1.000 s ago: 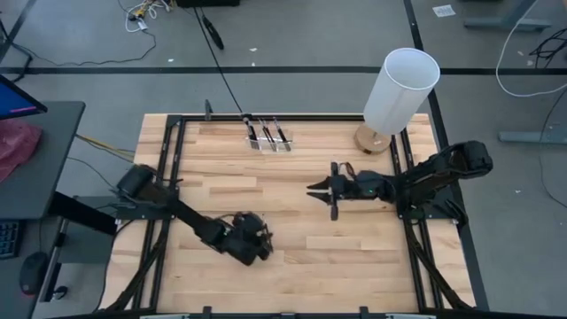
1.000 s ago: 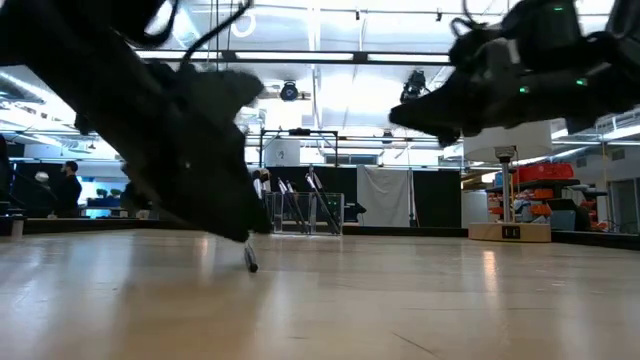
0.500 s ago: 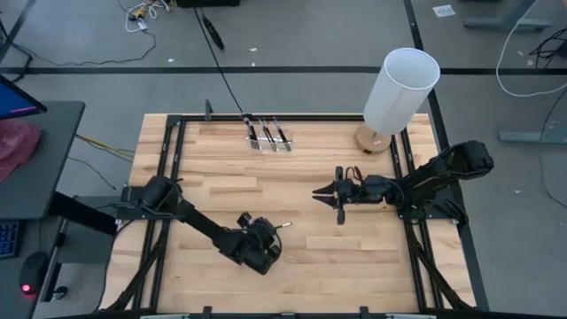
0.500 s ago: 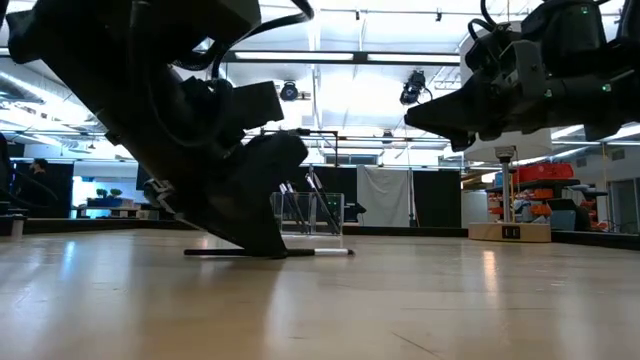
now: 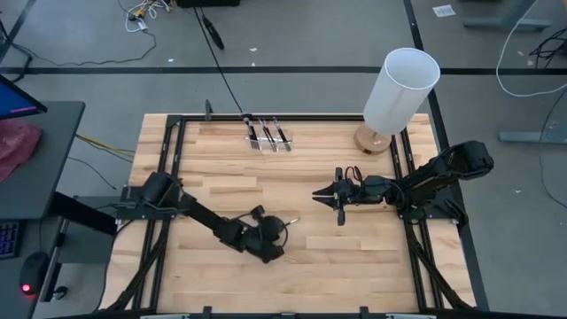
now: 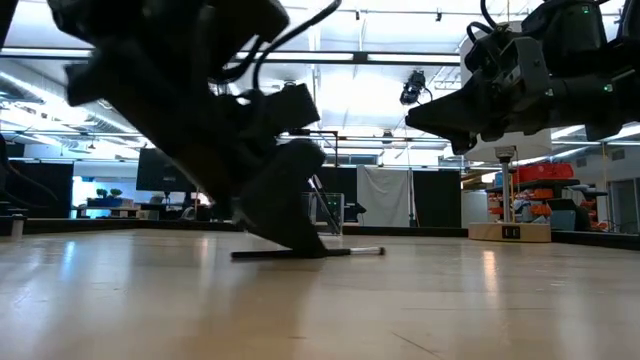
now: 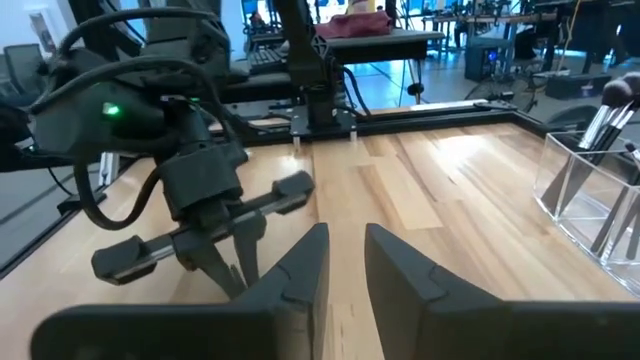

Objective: Put items in baskets/containers
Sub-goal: Put the black eyeshadow brush into the transparent organizer

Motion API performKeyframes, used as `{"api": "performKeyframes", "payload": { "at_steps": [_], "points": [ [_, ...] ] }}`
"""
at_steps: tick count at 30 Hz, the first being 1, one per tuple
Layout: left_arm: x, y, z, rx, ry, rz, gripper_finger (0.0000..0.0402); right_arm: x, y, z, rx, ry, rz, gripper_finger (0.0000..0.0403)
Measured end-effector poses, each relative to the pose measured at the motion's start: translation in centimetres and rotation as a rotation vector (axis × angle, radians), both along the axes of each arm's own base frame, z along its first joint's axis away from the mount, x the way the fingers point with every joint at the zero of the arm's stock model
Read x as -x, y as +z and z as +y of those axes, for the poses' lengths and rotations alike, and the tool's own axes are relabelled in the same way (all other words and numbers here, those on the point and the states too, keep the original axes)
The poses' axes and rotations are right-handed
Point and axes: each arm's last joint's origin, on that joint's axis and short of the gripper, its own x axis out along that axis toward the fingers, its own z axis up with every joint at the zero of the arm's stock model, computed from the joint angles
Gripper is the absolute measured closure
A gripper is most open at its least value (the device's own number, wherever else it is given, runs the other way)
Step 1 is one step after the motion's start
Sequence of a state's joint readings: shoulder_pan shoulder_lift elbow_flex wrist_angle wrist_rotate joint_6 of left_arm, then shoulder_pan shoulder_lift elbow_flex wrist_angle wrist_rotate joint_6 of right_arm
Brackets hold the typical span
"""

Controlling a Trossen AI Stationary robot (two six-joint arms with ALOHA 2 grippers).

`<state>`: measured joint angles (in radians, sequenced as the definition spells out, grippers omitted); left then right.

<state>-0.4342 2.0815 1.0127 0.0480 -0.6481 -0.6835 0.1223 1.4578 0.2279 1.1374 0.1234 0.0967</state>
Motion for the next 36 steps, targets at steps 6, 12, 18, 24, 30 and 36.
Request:
{"api": "performKeyframes", "payload": {
  "at_steps": [6, 12, 18, 24, 30, 36],
  "points": [
    [-0.9, 0.0, 0.8, 0.053, -0.064, -0.049, 0.0294, 0.0, 0.0, 0.0, -0.026, -0.003, 0.000, 0.0330],
    [-0.7, -0.5, 1.6, 0.069, -0.097, -0.144, 0.0241, 0.0, 0.0, 0.0, -0.027, -0.003, 0.000, 0.0330],
    [0.3, -1.3, 3.0, 0.088, -0.094, -0.220, 0.0278, 0.0, 0.0, 0.0, -0.027, -0.003, 0.000, 0.0330],
    [0.1, -1.9, 3.8, 0.013, -0.134, -0.227, 0.0323, 0.0, 0.1, 0.0, -0.028, -0.017, -0.012, 0.0330],
    [0.0, -2.2, 4.7, 0.016, -0.155, -0.190, 0.0357, 0.0, 0.2, -0.1, -0.045, -0.038, -0.023, 0.0330],
    [-0.2, -2.2, 5.1, 0.040, -0.183, -0.179, 0.0387, 0.0, 0.2, -0.1, -0.054, -0.026, -0.019, 0.0330]
  ]
}}
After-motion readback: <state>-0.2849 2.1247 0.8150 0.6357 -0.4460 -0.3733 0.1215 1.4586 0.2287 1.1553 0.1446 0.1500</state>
